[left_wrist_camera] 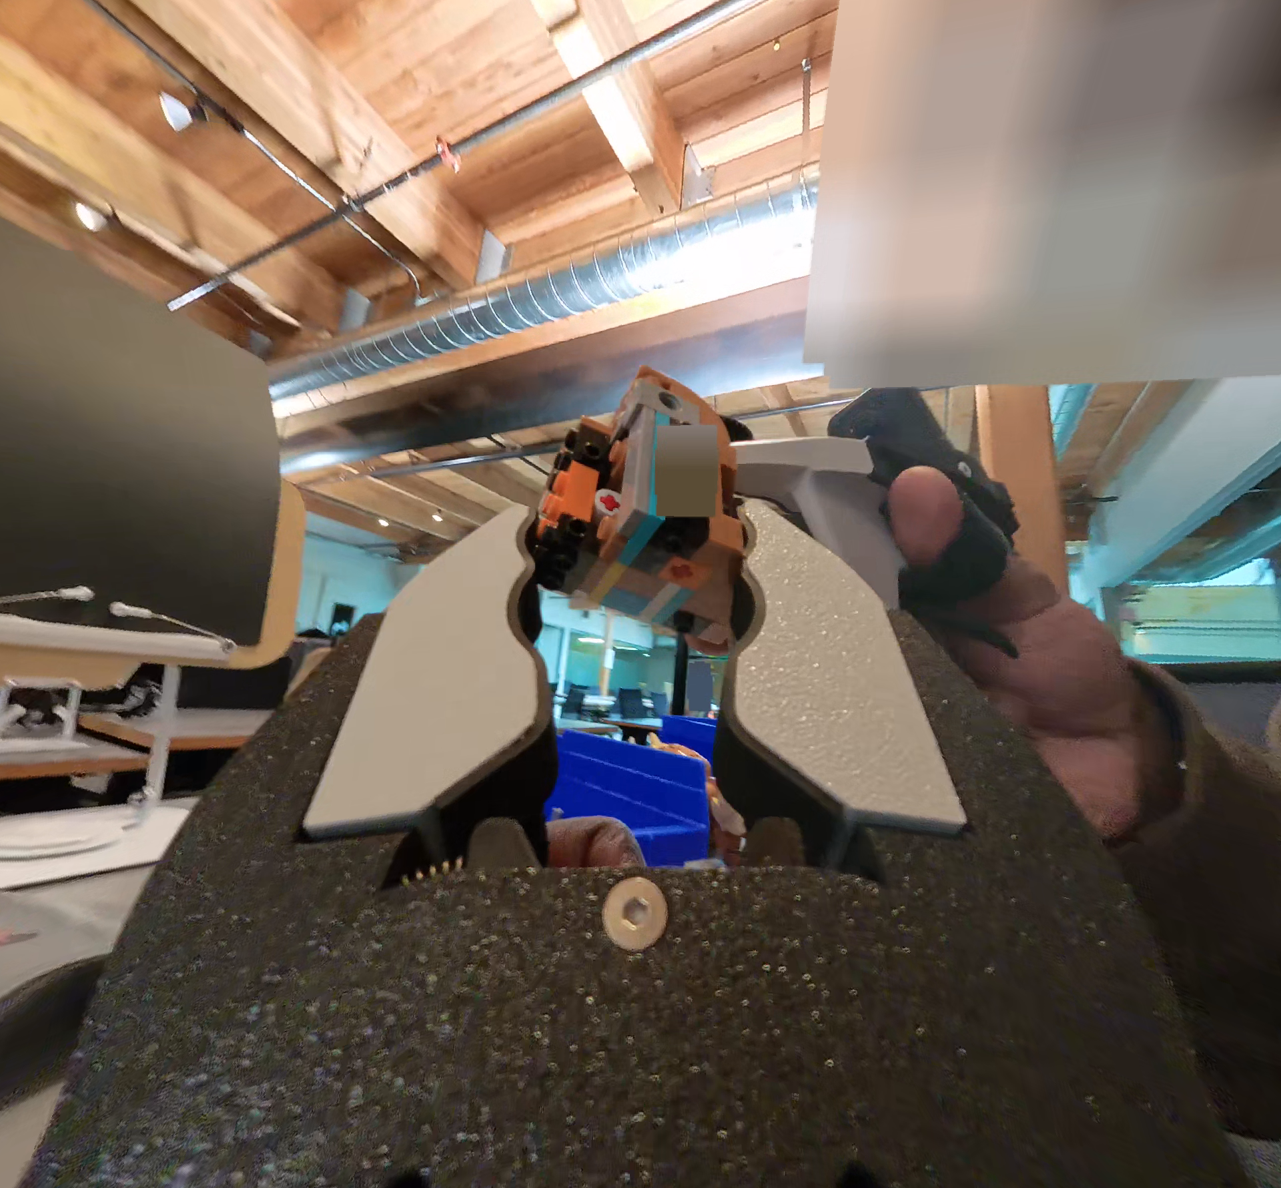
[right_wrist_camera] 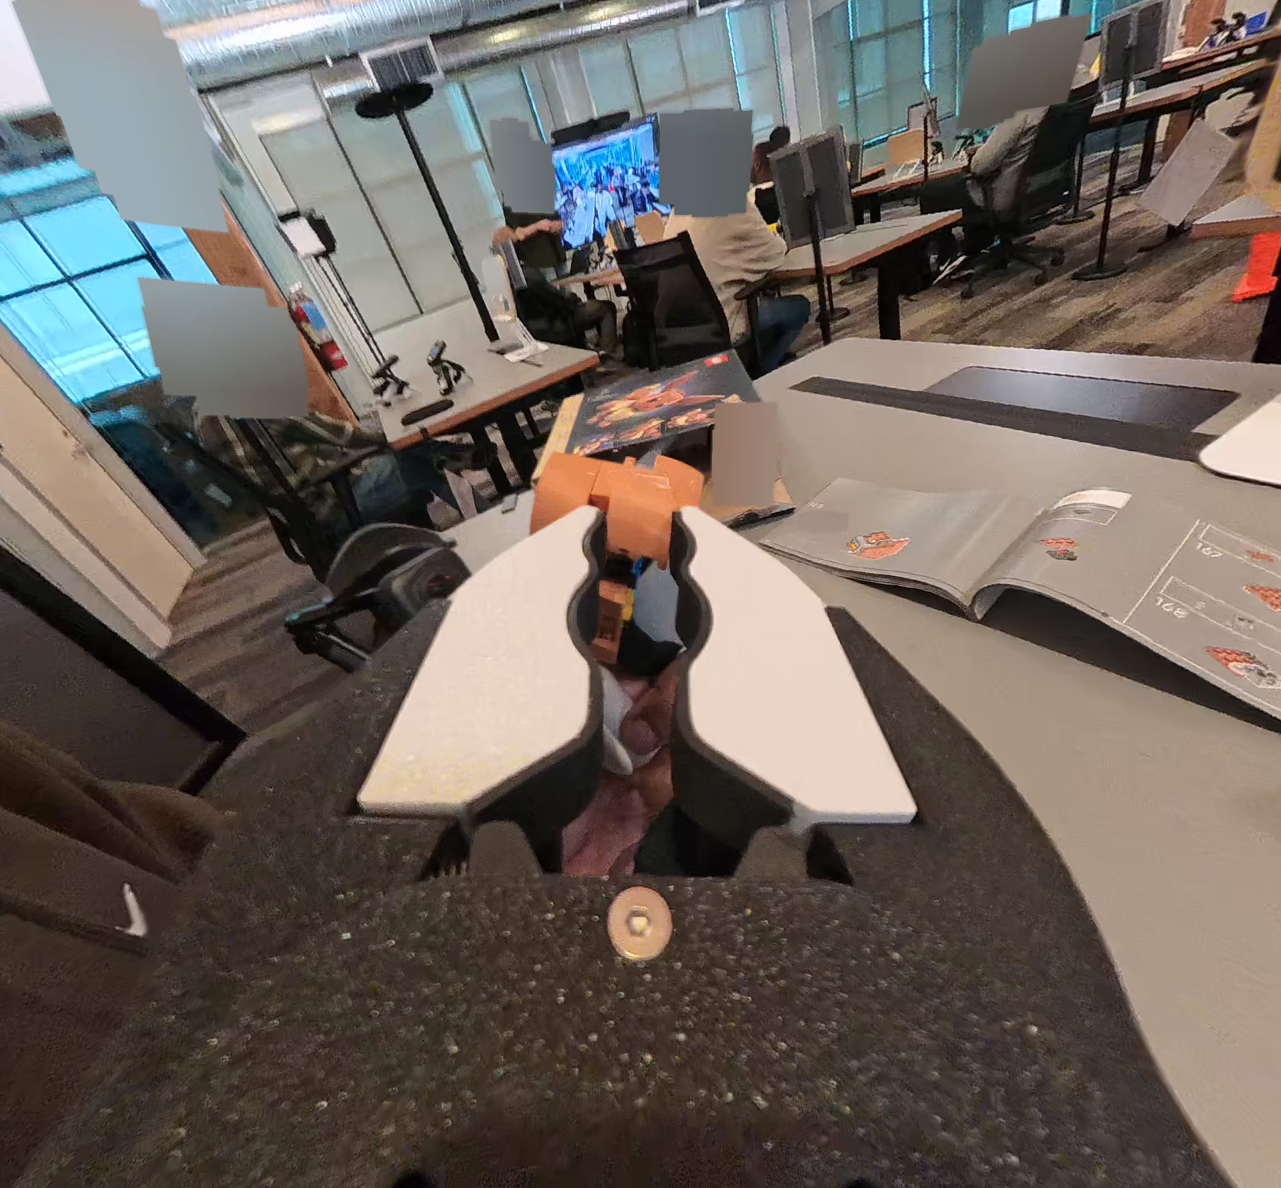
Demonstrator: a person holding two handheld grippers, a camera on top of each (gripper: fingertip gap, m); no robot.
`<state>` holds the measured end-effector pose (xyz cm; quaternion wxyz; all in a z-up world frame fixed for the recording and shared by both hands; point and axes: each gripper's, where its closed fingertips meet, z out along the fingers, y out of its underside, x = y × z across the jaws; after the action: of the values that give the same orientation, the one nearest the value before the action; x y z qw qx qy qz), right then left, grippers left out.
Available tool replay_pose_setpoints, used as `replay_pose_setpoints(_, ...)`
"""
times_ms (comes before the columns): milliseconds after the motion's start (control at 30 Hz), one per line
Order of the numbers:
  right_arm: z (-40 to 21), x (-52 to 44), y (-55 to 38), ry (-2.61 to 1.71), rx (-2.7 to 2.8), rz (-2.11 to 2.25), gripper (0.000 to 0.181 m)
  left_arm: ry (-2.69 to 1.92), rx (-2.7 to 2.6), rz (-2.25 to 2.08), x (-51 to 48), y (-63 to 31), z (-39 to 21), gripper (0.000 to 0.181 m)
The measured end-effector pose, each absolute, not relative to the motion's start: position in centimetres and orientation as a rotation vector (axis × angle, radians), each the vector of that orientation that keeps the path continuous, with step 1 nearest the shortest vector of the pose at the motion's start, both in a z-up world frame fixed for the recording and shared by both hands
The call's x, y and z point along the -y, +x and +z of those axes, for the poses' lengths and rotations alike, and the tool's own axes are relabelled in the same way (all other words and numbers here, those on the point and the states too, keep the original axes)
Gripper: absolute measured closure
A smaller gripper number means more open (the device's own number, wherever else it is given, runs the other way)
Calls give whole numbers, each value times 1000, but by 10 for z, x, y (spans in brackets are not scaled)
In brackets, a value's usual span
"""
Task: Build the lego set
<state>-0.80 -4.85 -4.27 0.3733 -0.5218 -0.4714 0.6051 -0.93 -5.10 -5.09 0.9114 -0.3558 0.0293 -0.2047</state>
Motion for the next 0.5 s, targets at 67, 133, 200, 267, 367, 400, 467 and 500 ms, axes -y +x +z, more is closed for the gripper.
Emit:
replay_pose_setpoints(67,-42,52,-10,-1319,1224,1492,165,-716,-51,-382,54,-10,-50,128)
replay_pose_setpoints(133,-41,54,-11,-1307,1243,1442,164,-704,-36,-376,55,-12,-49,128)
replay_pose_setpoints(200,-39,56,-11,-1296,1260,1404,164,-699,-13,-372,54,-14,-49,128)
replay_pose_setpoints(267,-39,59,-13,-1292,1282,1377,164,-686,4,-376,55,-16,-49,128)
replay_pose_setpoints(367,-39,61,-17,-1303,1305,1338,164,-671,37,-398,55,-18,-50,128)
replay_pose_setpoints(400,-39,61,-18,-1310,1311,1327,164,-663,50,-412,55,-19,-50,128)
replay_pose_setpoints(467,-39,61,-22,-1322,1318,1305,164,-645,79,-444,55,-21,-51,128)
replay_pose_setpoints(500,-39,61,-24,-1326,1321,1290,164,-634,97,-465,55,-23,-51,128)
